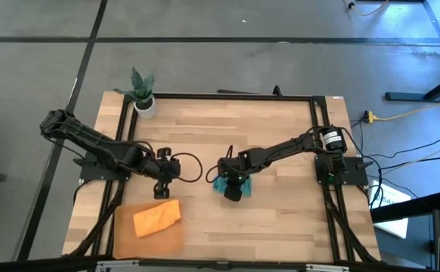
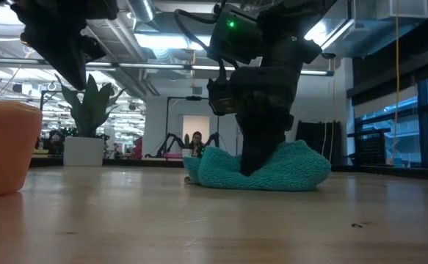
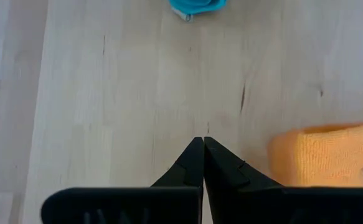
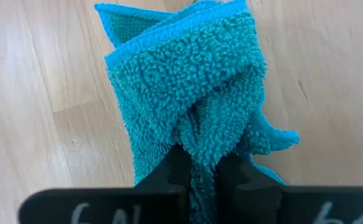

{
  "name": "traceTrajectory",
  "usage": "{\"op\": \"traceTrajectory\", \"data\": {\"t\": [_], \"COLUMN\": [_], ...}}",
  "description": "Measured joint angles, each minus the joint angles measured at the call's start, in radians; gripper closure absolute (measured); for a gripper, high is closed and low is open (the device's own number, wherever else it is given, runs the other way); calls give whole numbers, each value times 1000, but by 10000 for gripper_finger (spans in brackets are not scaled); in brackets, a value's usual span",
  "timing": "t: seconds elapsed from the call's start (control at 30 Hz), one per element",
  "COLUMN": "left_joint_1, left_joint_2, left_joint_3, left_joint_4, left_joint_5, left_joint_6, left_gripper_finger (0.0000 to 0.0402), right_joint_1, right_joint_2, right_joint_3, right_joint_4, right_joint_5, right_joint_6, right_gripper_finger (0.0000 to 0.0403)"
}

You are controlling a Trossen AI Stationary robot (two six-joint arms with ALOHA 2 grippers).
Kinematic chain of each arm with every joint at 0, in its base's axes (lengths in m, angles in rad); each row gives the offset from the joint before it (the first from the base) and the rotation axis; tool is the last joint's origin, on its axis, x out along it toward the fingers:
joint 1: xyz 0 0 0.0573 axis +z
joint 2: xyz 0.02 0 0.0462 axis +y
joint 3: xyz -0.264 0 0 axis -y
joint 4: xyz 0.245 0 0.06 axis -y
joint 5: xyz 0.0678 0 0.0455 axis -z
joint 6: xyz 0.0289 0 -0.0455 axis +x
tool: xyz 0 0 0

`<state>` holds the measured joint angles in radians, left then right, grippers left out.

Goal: Roll microfiber towels into tight, uniform cylinder then place into a basket
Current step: Put the blue microfiber cloth into the orange transparent bin

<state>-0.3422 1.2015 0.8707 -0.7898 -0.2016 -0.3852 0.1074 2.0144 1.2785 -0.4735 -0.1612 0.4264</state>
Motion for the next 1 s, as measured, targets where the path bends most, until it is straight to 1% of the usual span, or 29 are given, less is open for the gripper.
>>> {"op": "traceTrajectory", "data": {"t": [0.3, 0.37, 0.63, 0.83, 1.0], "left_joint_1": [0, 0, -4, -47, -89], "left_joint_2": [0, 0, 0, 0, -21], "left_joint_3": [0, 0, 0, 0, 0], "left_joint_4": [-8, -13, -66, -179, -275], "left_joint_5": [0, 0, 0, -4, -17], "left_joint_6": [-5, -7, -71, -119, -198], "left_gripper_finger": [401, 401, 401, 401, 401], "right_joint_1": [0, 0, 0, 2, 13], "right_joint_2": [0, 3, 5, 4, 4], "right_joint_3": [1, 20, 170, 283, 355], "right_joint_4": [11, -9, -90, -89, -61], "right_joint_5": [-2, -1, 2, 6, 47], "right_joint_6": [15, 16, -13, -12, -16], "right_gripper_finger": [376, 376, 377, 377, 377]}}
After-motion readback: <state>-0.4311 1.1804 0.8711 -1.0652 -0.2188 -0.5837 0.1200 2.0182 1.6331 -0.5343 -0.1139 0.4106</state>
